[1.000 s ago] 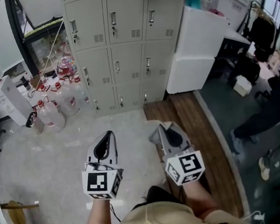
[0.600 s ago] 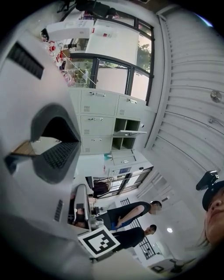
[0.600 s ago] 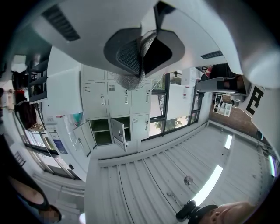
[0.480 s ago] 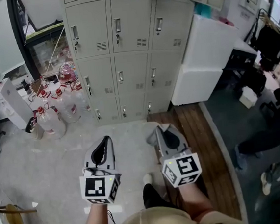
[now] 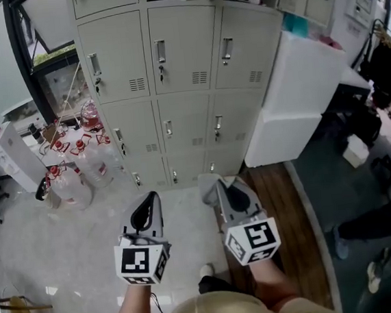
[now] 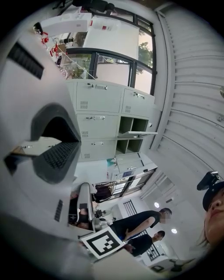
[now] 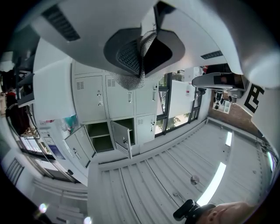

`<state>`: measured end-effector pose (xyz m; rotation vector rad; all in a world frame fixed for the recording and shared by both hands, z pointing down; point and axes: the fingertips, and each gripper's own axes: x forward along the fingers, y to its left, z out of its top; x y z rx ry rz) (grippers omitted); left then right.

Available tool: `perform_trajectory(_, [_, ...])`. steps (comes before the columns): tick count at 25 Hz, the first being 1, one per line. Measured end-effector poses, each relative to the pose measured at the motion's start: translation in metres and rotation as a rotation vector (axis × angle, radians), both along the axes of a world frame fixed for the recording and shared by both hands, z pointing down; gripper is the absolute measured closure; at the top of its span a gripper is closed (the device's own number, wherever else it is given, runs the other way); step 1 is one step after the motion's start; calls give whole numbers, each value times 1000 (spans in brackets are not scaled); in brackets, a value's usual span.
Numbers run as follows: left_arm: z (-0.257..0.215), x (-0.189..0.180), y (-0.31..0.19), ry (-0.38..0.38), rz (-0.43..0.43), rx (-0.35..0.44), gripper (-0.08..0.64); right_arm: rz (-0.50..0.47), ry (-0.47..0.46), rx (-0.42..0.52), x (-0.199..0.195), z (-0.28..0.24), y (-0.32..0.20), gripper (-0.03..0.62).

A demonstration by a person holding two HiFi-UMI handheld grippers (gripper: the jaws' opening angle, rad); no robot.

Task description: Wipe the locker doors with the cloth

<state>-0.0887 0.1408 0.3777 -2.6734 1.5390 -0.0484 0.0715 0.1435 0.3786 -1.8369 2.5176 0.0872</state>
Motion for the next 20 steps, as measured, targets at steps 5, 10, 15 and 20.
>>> perform_trajectory(5, [-17,12,-53,-6,-33,49,558,-29,18,37,10,-14,-53,588])
perform_trajectory(10, [-34,23,-95,24,-52,93,558,-46,35,82,20,-30,-96,588])
perform_trajectory(15, [-44,28,-125,5,-65,75,558,-42,24,124,29,-50,-133,588])
perform_trajectory(20, [-56,29,-152,-4,-79,86,558,-34,18,176,32,-70,-163,588])
